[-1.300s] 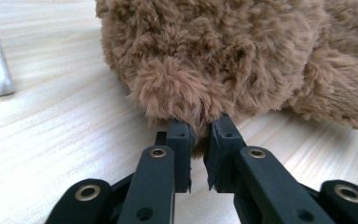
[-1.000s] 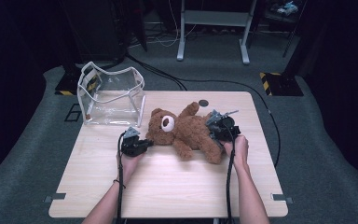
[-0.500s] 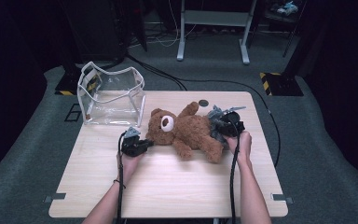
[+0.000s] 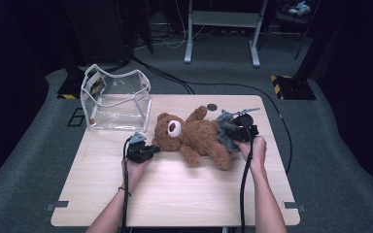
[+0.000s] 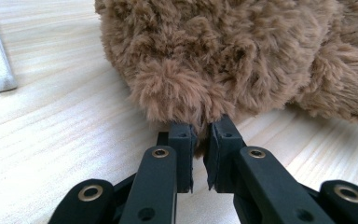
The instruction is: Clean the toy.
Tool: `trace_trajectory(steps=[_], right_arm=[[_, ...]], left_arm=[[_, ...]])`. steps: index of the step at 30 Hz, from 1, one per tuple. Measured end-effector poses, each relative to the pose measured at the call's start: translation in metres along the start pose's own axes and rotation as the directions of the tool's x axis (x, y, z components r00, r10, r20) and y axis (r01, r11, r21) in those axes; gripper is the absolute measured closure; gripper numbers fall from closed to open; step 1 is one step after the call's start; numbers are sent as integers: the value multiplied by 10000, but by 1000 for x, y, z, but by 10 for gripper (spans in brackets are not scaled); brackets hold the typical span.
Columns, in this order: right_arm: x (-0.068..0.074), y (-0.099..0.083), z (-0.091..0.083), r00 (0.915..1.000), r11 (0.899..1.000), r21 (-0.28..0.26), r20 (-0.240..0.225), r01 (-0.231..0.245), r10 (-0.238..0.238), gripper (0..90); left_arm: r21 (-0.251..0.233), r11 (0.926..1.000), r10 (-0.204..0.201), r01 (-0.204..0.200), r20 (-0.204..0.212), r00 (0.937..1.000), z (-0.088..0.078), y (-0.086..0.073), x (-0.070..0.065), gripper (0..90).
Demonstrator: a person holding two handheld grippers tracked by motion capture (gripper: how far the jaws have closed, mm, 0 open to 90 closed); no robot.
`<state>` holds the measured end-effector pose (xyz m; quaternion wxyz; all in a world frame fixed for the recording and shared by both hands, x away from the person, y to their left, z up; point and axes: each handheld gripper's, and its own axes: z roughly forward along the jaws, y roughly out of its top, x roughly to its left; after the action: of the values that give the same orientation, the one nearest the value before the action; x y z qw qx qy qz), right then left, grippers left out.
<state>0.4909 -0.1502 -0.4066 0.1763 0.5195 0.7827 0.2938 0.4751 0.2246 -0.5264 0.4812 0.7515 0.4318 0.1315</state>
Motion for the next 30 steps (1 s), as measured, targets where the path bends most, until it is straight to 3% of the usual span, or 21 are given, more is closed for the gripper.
trace_trajectory(steps=[1,4,10,13,15,18,22,25,28,30], right_arm=[[6,0,2,9997,9995,181,-40,251,-250,745],[12,-5,14,9991,9964,743,-1,415,-416,745],[-1,-28,32,9997,9892,1464,-251,51,-15,745],[-7,-38,31,9999,9839,1781,-29,138,-135,744],[-11,-43,27,9999,9822,1872,39,138,-148,743],[-11,-42,10,9993,9917,1250,179,308,-332,741],[9,-28,-17,9978,9979,121,143,642,-643,738],[37,-16,-25,9895,9891,-304,-115,1439,-1443,736],[67,-12,-14,9731,9737,-98,-349,2276,-2278,736],[78,-15,0,9644,9645,226,-332,2632,-2624,735]], left_arm=[[-3,10000,-4,4,-17,10000,0,0,0,817],[43,10000,-22,23,-80,10000,0,0,-1,818],[105,9999,-19,19,-67,10000,0,0,-1,818],[91,10000,-6,7,-92,10000,0,0,0,818],[98,10000,-10,11,-77,10000,0,0,-1,819],[48,10000,-11,11,-63,10000,0,0,0,820],[37,10000,-4,4,-56,10000,0,0,0,820],[51,10000,5,-4,-51,10000,0,0,0,820],[58,10000,5,-4,-65,10000,0,0,0,820],[32,10000,-30,30,-95,10000,0,0,0,820]])
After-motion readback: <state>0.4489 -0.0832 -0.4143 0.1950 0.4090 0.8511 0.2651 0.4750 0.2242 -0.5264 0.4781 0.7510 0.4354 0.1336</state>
